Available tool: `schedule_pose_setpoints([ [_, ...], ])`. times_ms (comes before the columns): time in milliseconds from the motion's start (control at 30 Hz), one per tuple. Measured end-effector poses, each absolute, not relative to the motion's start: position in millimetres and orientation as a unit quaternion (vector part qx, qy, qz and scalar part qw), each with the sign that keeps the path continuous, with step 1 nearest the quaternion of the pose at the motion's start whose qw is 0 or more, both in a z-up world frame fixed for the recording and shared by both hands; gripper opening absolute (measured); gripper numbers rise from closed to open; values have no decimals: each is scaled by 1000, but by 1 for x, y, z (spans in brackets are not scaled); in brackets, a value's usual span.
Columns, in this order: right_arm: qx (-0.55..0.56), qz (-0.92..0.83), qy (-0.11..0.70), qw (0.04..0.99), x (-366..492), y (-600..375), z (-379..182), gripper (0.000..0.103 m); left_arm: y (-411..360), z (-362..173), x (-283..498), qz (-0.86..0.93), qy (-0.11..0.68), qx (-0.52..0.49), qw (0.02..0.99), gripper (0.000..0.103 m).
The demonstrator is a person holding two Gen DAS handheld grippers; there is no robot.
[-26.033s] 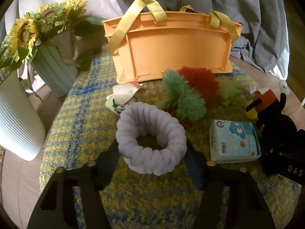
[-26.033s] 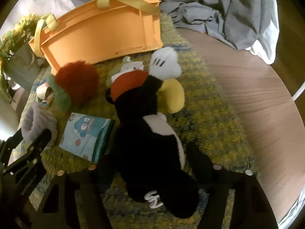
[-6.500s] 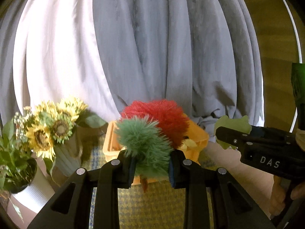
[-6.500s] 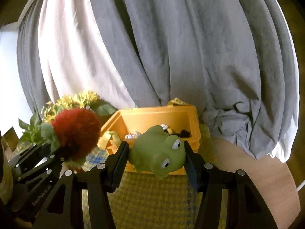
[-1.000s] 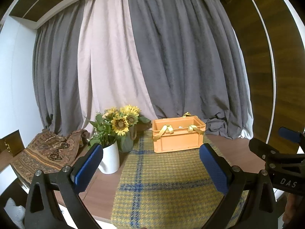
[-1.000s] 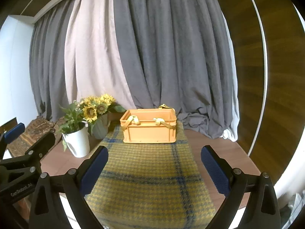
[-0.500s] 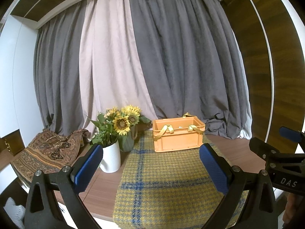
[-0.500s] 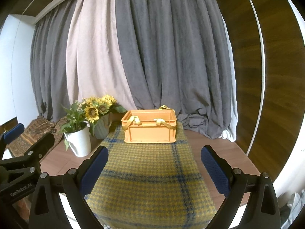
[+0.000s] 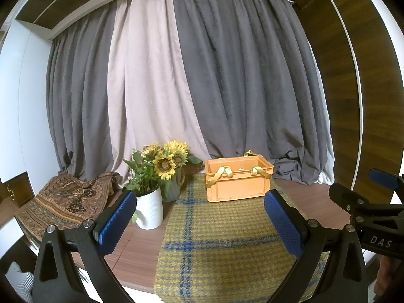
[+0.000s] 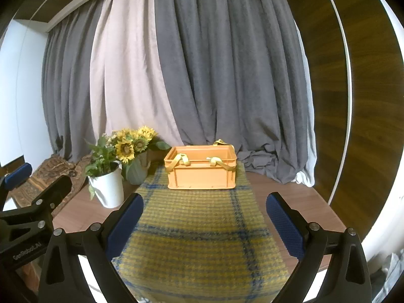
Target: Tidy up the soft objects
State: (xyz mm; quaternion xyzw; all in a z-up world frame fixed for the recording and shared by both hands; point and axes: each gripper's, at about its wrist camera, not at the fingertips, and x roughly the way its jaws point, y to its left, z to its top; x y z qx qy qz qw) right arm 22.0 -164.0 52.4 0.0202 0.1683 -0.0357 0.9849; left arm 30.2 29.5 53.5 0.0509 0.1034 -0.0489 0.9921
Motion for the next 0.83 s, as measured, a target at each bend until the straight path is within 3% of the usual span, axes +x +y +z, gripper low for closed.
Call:
schedule_pose_setpoints([
  [833, 23, -37, 169, 985, 19, -164, 52, 99, 28, 55, 27, -60, 102, 51, 992, 103],
])
